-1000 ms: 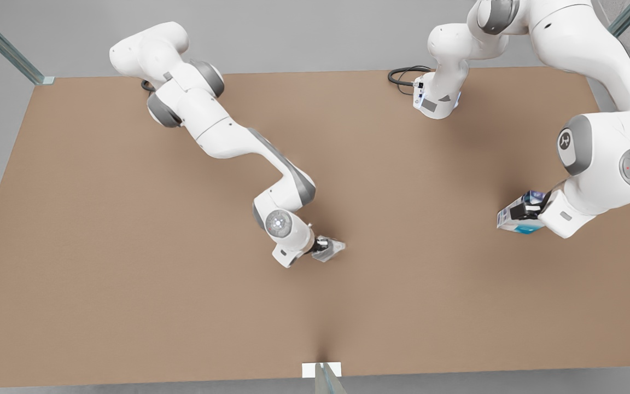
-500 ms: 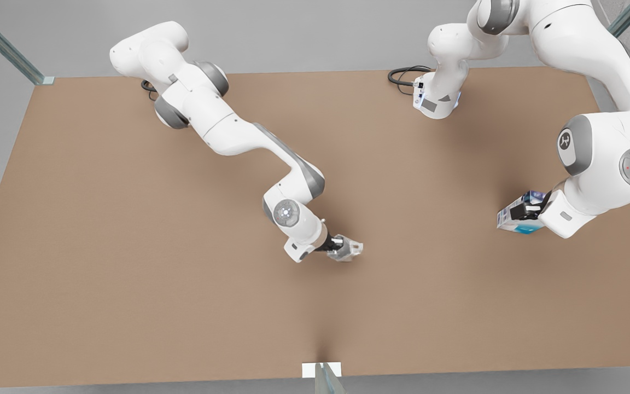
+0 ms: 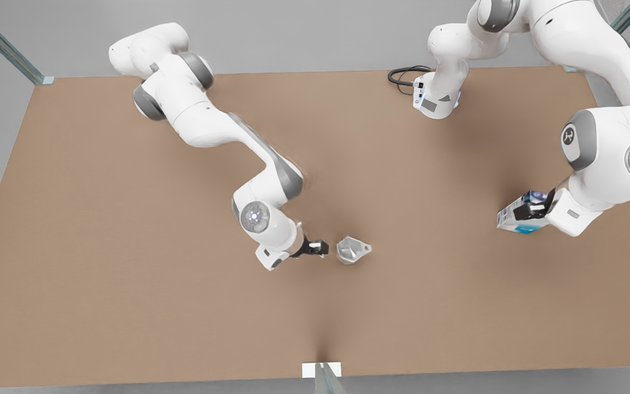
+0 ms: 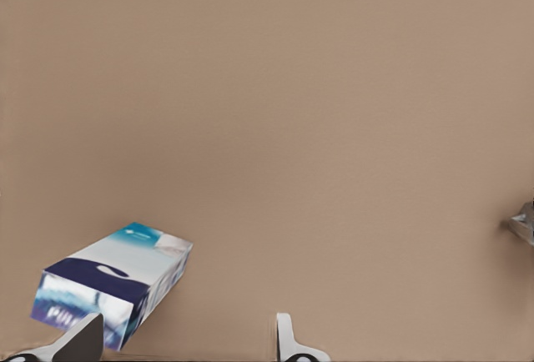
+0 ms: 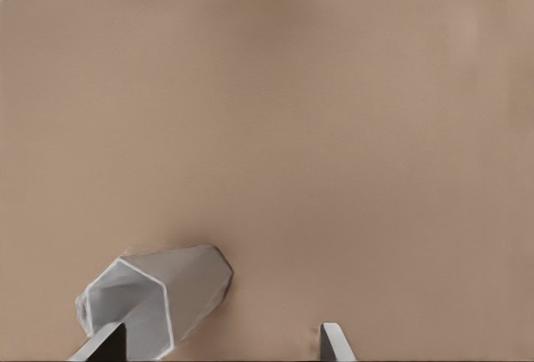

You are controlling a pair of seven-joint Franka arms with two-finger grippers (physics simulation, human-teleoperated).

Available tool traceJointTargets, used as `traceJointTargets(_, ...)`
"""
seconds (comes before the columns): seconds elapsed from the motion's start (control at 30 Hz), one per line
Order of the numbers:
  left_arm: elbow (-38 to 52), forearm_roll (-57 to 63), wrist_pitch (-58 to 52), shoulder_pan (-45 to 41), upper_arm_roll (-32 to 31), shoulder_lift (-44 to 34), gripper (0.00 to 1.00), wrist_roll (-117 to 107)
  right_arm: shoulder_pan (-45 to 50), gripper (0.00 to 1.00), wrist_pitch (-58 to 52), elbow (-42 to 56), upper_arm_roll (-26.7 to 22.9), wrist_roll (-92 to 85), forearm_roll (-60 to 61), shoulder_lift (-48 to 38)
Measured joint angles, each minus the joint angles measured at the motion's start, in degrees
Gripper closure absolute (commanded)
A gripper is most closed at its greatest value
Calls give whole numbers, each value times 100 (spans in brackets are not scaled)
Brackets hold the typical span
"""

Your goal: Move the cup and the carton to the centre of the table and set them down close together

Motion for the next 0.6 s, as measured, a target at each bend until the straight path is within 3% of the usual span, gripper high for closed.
traceJointTargets(0.03,-819,-16,484,1,0,-568,0,-812,-181,0,-41,-505,-324,-461,-30,-489)
traceJointTargets(0.07,-1055,-29,523,-3,14,-822,0,-1863,-394,0,-691,-543,-425,-809,-57,-798)
traceJointTargets(0.17,-1454,-54,570,-12,22,-894,0,-3964,-1499,0,-1472,-1637,-492,-1351,-585,-2258)
traceJointTargets(0.23,-1475,-127,688,14,40,-697,0,-4749,-2345,0,-1389,-3147,-492,-1548,-752,-3573)
traceJointTargets(0.33,-1484,-310,704,214,243,-580,0,-4778,-2993,0,-1150,-4406,-465,-1772,-855,-4635)
traceJointTargets(0.4,-1484,-386,678,334,356,-507,0,-4778,-3142,0,-1604,-3907,-494,-3207,-869,-4412)
traceJointTargets(0.47,-1641,-427,683,276,407,-448,0,-4795,-3250,0,-2125,-3283,-633,-3332,-885,-4292)
traceJointTargets(0.53,-1805,-452,698,307,485,-399,0,-4812,-2865,0,-2296,-2923,-1086,-3329,-948,-4114)
traceJointTargets(0.57,-1881,-461,699,295,490,-391,0,-4804,-2414,0,-2287,-2880,-1540,-3323,-943,-4080)
traceJointTargets(0.6,-1901,-466,707,302,490,-375,0,-4776,-2368,0,-2286,-2651,-1575,-3307,-936,-3816)
